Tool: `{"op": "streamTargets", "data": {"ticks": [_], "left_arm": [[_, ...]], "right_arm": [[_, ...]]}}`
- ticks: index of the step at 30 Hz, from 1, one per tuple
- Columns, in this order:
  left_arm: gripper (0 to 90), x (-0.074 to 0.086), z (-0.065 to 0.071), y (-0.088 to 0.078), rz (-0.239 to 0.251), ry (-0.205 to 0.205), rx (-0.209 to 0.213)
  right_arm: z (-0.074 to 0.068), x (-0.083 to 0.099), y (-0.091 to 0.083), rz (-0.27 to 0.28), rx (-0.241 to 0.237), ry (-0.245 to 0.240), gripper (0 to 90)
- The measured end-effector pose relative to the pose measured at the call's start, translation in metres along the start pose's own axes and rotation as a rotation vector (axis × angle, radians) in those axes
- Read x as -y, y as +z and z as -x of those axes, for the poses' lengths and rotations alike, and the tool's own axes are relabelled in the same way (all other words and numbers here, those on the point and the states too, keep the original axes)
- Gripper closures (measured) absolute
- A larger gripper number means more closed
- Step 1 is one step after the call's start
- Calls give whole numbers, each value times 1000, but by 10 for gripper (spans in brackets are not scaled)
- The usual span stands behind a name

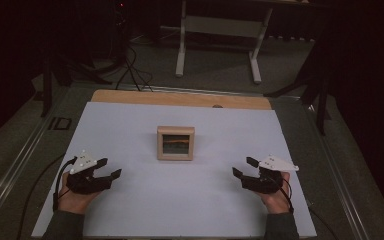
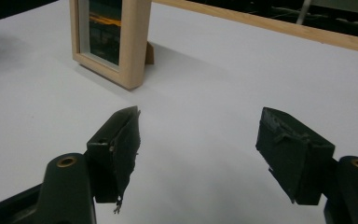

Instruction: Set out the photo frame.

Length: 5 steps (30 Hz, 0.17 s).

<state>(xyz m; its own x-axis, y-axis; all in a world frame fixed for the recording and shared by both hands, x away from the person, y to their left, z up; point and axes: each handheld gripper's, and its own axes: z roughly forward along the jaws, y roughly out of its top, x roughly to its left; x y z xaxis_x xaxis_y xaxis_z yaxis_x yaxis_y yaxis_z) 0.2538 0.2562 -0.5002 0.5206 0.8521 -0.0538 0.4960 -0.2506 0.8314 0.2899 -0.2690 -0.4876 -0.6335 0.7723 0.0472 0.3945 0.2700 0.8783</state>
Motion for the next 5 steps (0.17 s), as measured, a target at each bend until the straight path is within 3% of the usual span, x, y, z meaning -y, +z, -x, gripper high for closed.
{"op": "streamTargets", "data": {"ticks": [5], "left_arm": [[332,4,-1,-3,13,-30,-16]], "right_arm": [[-1,13,-4,-8,31,15,272]]}}
